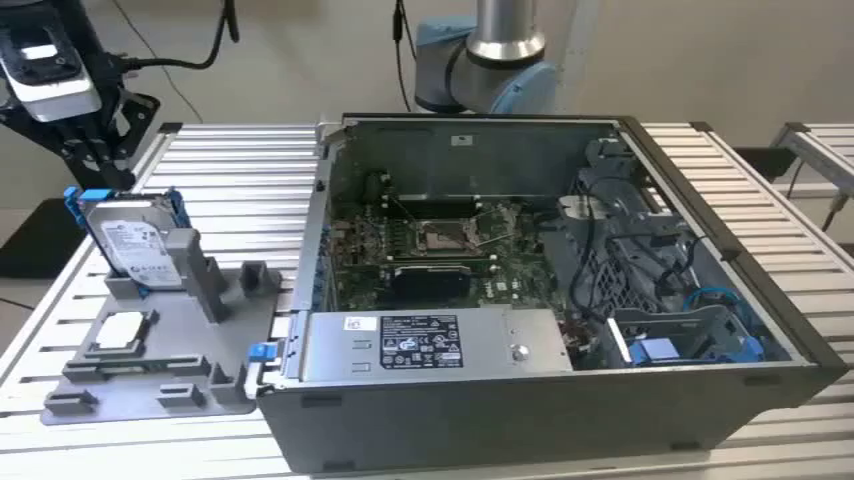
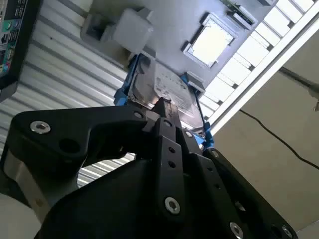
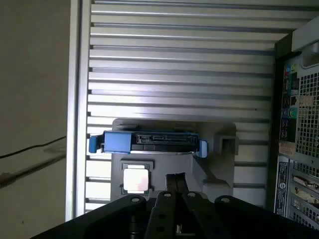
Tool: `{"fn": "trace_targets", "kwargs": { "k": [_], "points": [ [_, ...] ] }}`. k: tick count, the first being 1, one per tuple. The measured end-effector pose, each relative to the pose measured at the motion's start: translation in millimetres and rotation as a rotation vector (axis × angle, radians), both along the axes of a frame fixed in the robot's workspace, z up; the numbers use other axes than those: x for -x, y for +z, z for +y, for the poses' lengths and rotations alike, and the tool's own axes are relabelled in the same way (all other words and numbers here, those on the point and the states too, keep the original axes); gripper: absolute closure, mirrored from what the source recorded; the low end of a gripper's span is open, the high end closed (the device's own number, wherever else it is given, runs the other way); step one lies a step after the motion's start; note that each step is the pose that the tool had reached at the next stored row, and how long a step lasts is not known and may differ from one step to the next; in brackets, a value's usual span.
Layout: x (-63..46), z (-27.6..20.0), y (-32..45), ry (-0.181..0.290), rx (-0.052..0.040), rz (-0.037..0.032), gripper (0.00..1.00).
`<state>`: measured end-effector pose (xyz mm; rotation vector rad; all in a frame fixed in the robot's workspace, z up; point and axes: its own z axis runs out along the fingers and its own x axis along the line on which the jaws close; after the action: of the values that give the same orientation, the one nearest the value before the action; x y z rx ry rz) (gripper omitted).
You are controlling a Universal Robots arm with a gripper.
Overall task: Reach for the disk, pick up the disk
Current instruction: 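Reach for the disk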
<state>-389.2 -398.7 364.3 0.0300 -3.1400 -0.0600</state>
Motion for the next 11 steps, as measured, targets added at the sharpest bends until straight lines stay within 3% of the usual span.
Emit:
{"fn": "trace_targets", "kwargs": {
  "k": [11],
  "points": [
    [0.0,0.0,0.0,0.000,0.0000,0.0000,1.00]
  ]
}}
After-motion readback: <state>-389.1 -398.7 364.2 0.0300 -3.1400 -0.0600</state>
